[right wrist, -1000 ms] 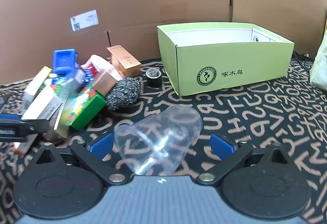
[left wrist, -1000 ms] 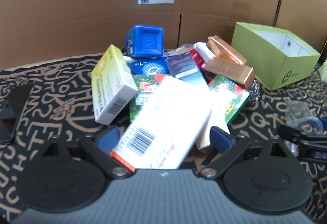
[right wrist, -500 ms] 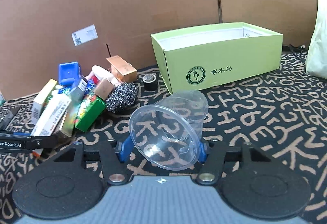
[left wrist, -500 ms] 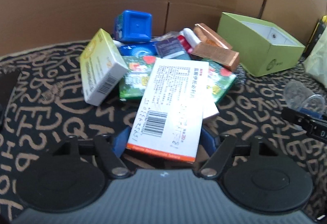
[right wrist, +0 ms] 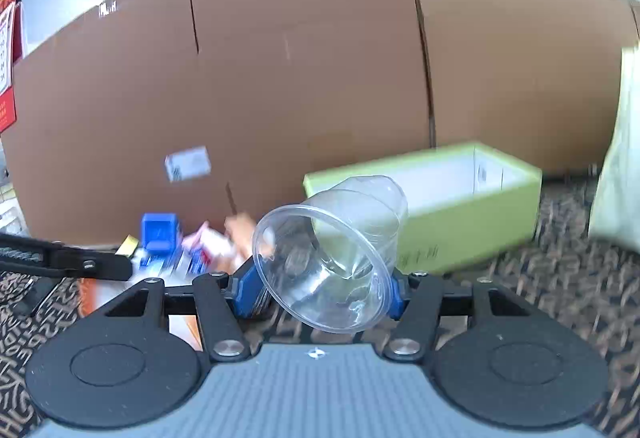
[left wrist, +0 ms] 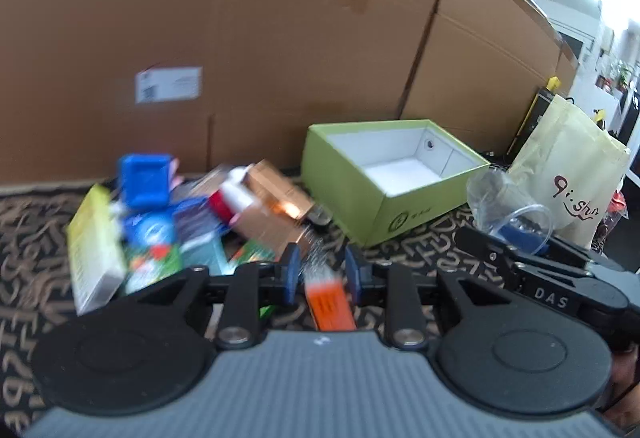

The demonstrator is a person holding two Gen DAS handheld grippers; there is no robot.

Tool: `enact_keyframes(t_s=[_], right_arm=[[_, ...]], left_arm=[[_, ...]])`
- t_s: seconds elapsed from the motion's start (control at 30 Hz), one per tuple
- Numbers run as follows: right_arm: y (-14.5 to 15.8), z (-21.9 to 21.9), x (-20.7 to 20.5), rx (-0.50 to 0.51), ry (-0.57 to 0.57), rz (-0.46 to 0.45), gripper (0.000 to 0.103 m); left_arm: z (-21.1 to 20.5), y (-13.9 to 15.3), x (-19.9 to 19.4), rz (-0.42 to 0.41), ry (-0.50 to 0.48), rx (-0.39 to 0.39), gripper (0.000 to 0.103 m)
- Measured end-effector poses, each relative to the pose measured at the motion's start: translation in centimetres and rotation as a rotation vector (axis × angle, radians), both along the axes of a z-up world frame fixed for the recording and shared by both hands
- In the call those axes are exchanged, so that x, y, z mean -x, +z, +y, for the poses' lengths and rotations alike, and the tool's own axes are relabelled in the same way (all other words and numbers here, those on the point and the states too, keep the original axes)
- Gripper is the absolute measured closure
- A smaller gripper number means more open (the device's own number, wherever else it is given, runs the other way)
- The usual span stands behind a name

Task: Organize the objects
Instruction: 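Carry the cup into the lime-green box with the right gripper while the left gripper carries the white box there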

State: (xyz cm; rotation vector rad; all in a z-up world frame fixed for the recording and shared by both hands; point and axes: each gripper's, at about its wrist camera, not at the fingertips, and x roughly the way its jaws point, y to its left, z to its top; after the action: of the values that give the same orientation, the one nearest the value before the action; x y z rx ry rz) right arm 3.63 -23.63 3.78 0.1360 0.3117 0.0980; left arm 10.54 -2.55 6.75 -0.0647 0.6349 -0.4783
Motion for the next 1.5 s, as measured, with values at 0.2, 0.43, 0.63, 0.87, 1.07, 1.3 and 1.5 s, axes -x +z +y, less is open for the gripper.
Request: enact_keyframes(t_s=[0.2, 0.43, 0.63, 0.87, 1.07, 1.3, 1.5], right_arm=[[0.1, -2.3, 0.3, 0.067, -0.059, -0.023, 0.039], [-2.7, -2.9, 0.6, -0.018, -0.04, 0.053, 0.039], [-3.1, -4.7, 2.2, -0.054, -0.102, 0.073, 0.038], [-3.6, -6.0, 3.8, -0.065, -0.137, 0.089, 0.038], [-2.9, -6.1, 2.7, -0.047, -0.099, 0.06, 0.038], [0.7, -5.8, -4.2, 0.084, 0.006, -0.054, 0.038], [0.8, -5.4, -13.2, 0.242, 0.028, 0.02, 0.038]], left_arm=[[-1.0, -3.3, -0.3, 0.108, -0.02, 0.045, 0.019], [-7.3, -7.5, 2.7, 0.203, -0.225, -0.105, 0.011], [-11.3, -10.9, 3.2, 0.284, -0.215, -0.187, 0.0], [-12.7, -11.1, 4.4, 0.13, -0.28, -0.32, 0.034], [-9.9, -6.9, 2.7, 0.145, -0.249, -0.166, 0.035], [-10.8, 2.1, -4.1, -0.033, -0.113, -0.041, 0.034], [-15.1, 2.4, -13.1, -0.02, -0.01, -0.023, 0.034]])
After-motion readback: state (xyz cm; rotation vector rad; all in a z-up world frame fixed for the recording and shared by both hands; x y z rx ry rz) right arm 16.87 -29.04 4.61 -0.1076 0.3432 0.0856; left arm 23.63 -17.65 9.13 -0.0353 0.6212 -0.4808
